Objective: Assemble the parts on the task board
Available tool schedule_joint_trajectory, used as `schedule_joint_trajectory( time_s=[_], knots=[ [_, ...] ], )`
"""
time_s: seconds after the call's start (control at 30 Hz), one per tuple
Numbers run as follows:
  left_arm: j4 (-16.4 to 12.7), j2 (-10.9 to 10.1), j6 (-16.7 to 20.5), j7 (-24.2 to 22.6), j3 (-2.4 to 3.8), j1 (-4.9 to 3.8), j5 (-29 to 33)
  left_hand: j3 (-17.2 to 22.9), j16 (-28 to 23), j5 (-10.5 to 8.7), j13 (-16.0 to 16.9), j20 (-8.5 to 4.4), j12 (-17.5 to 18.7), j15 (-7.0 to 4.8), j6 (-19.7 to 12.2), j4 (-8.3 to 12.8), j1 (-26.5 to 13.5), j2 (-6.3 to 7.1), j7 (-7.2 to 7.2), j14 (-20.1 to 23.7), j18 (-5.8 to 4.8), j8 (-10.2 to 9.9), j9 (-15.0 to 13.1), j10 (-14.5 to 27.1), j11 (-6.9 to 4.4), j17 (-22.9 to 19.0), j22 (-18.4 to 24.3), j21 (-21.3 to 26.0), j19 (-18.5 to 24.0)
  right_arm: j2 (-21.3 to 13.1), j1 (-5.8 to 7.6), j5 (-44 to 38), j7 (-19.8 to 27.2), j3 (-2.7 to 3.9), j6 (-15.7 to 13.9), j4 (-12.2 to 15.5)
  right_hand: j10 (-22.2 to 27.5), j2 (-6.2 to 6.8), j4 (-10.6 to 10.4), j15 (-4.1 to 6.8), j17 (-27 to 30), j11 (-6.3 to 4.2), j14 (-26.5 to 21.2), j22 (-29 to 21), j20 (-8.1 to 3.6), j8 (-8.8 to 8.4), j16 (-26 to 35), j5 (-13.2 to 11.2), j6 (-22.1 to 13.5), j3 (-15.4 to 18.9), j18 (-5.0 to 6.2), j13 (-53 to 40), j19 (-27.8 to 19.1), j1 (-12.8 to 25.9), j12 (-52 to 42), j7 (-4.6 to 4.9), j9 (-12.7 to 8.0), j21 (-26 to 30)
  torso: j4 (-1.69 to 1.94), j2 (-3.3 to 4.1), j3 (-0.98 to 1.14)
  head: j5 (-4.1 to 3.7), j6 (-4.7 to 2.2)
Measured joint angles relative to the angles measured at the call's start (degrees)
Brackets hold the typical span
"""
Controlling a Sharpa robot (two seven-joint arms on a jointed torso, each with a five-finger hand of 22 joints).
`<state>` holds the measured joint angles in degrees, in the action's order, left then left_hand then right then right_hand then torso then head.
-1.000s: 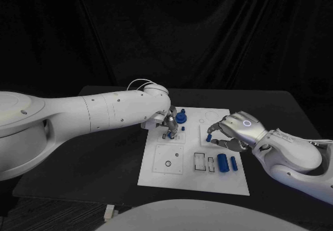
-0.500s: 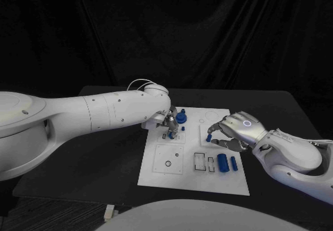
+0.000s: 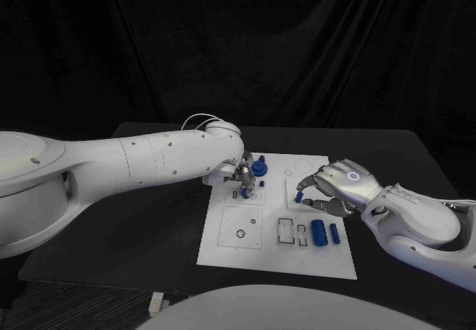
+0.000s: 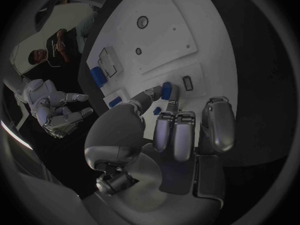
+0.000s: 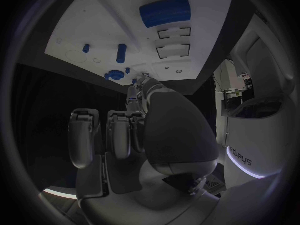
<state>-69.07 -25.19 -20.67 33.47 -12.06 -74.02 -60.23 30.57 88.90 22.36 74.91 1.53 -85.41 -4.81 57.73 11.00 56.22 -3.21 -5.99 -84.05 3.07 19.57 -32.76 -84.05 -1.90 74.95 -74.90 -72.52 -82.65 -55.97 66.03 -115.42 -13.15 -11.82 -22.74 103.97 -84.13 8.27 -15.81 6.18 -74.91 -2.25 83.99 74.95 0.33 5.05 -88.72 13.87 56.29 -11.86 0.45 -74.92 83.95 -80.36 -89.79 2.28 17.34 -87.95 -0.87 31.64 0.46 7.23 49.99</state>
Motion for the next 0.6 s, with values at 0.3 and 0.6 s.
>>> schedule_joint_trajectory(
  time_s=[0.3, 0.6],
  knots=[
    [-2.16, -1.98, 2.67, -0.08, -0.09, 0.17, 0.00, 0.07, 0.00, 2.12, 0.00, -0.21, -0.18, 0.00, 0.29, 0.07, 0.00, 0.00, -0.29, 0.00, 0.00, -0.01, -0.69, -0.01, -0.41, 0.00, 0.00, 0.00, -0.21, -0.09, 0.00, 0.00, -0.15, 0.00, 0.12, -0.02, 0.00, -0.24, 0.17, 0.00, 0.00, 0.00, 0.00, -0.01, 0.00, 0.00, 0.00, 0.00, 0.00, -0.17, 0.00, 0.01, 0.00, -0.24, 0.00, 0.00, 0.00, 0.00, 0.00, 0.00, 0.00, 0.12, 0.00],
    [-5.33, -4.36, 6.21, -0.05, -0.18, 0.27, -0.03, 0.07, 0.00, 2.41, 0.00, -0.21, -0.18, -0.14, 0.28, 0.07, 0.01, 0.01, -0.29, 0.14, 0.00, -0.06, -0.73, -0.01, -0.41, -0.01, 0.00, -0.23, -0.21, 0.02, 0.00, 0.00, -0.27, 0.00, 0.25, -0.21, 0.00, -0.23, 0.17, 0.00, 0.00, 0.00, 0.00, -0.01, 0.00, 0.00, 0.00, 0.00, 0.00, -0.17, 0.00, 0.01, 0.00, -0.23, 0.00, 0.00, 0.01, 0.20, 0.00, -0.04, 0.01, 0.47, 0.00]
  ],
)
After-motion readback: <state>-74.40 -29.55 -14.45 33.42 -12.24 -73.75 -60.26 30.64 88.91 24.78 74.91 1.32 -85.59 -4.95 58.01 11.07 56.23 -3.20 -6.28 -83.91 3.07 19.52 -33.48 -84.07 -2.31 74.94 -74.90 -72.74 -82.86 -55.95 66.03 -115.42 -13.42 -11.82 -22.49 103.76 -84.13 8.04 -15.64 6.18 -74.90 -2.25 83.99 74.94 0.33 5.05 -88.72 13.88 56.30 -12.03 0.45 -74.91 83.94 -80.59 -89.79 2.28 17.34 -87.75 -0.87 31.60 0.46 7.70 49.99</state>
